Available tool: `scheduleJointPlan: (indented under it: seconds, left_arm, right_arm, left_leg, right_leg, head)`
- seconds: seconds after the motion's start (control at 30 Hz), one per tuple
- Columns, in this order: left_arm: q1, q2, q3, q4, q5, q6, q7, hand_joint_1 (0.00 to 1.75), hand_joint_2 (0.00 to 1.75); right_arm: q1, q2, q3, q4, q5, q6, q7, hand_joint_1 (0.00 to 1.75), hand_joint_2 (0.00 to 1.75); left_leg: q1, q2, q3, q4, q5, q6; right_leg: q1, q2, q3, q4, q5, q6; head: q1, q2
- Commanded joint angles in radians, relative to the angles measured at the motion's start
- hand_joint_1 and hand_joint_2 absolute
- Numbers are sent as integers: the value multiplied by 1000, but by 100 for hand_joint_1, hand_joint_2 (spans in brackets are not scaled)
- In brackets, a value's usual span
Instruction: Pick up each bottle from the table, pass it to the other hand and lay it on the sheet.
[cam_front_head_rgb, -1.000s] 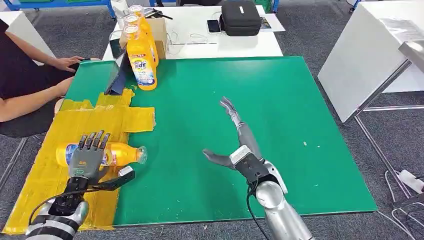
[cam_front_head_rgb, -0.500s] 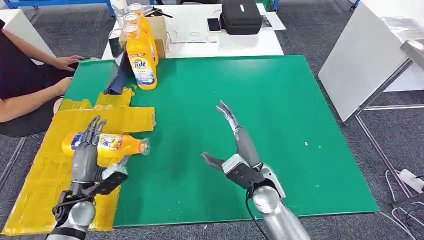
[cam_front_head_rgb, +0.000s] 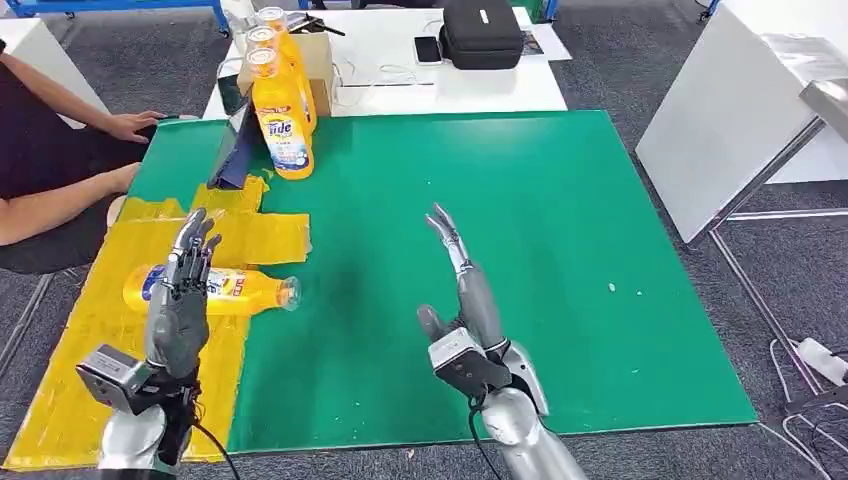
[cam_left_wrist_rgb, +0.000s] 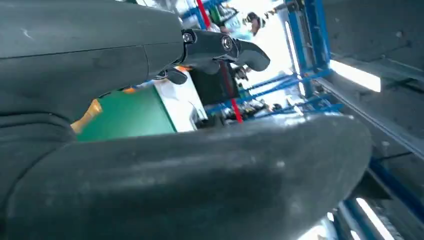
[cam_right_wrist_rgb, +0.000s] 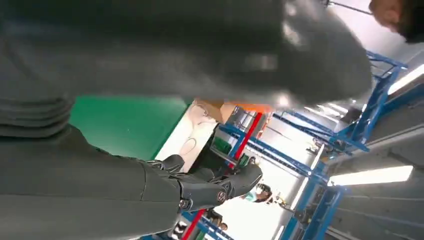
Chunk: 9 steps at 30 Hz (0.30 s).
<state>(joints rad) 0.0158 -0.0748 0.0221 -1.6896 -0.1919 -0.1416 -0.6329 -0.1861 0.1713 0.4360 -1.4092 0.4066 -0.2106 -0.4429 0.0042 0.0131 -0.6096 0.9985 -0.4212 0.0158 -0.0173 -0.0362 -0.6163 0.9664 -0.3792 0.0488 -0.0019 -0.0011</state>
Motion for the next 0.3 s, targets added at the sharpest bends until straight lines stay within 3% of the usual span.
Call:
scheduleJointPlan:
  seconds: [0.03, 0.2, 0.3]
  left_arm:
    - [83, -41, -32, -111, 125, -100, -18, 0, 0]
    - [60, -72, -70, -63, 89, -76, -29, 0, 0]
    - [38, -89, -167, 61, 61, -127, 37, 0, 0]
  right_arm:
    - [82, -22, -67, -65, -124, 20, -48, 0, 0]
    - [86, -14, -74, -65, -124, 26, -53, 0, 0]
    - [44, -13, 11, 30, -62, 123, 26, 0, 0]
  left_leg:
    - [1, -1, 3, 0, -2, -1]
    - [0, -4, 3, 0, -1, 0]
    - [0, -2, 3, 0, -2, -1]
  right_leg:
    - [1, 2, 3, -1, -2, -2]
    - [0, 0, 3, 0, -2, -2]
    - [0, 1, 3, 0, -2, -2]
  head:
    - [0, 0]
    - [0, 0]
    - [0, 0]
